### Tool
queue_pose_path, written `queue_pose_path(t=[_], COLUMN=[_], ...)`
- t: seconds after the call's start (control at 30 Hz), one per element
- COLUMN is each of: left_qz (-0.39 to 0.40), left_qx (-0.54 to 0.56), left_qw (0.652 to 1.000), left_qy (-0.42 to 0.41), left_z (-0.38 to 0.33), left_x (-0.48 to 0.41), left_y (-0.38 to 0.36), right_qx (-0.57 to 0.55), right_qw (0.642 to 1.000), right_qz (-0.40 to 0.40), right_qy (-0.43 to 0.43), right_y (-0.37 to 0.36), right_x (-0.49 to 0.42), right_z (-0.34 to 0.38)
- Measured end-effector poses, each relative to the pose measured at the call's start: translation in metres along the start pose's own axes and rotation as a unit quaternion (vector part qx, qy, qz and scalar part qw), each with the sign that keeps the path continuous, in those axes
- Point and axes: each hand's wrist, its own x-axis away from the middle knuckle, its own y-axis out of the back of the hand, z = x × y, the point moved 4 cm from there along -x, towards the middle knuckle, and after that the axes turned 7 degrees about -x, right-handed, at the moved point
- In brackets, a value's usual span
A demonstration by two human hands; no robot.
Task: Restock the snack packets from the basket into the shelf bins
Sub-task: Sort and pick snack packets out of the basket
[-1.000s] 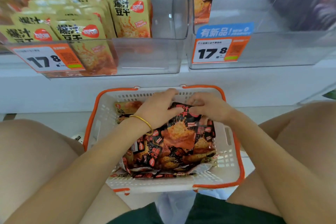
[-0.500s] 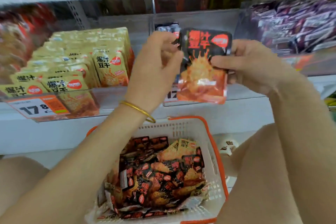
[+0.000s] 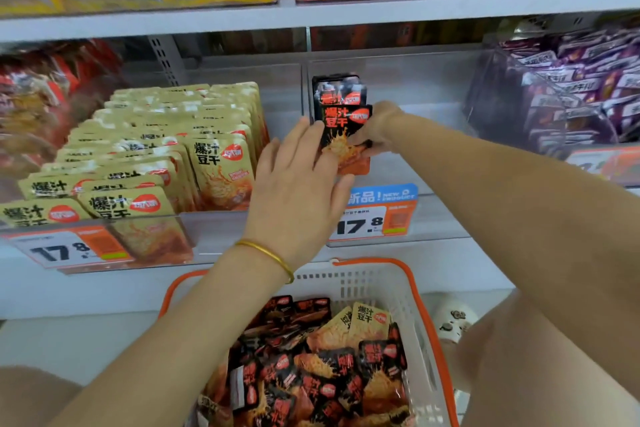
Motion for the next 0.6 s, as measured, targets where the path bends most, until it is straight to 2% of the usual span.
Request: queue_pose_path(t=[0.17, 0.37, 0.6], left_qz=[-0.019, -0.020, -0.030], left_qx=[0.011, 0.036, 0.055], left_qw=[1.000, 0.999, 0.998], left_qy=[-0.013, -0.009, -0.013], left_z=[0.003, 0.004, 0.006], left_x=[0.001, 0.002, 0.001], left_y=[-0.002, -0.006, -0.008], right_qx=[0.136, 0.151, 0.127], right_qw=[0.990, 0.979, 0.988], right_qz=[-0.039, -0.113, -0.082], right_qy=[0.007, 0.076, 0.028], right_y=[-0.002, 0.001, -0.004], right_x=[-0.012, -0.021, -0.027], right_z=[-0.002, 0.005, 0.000])
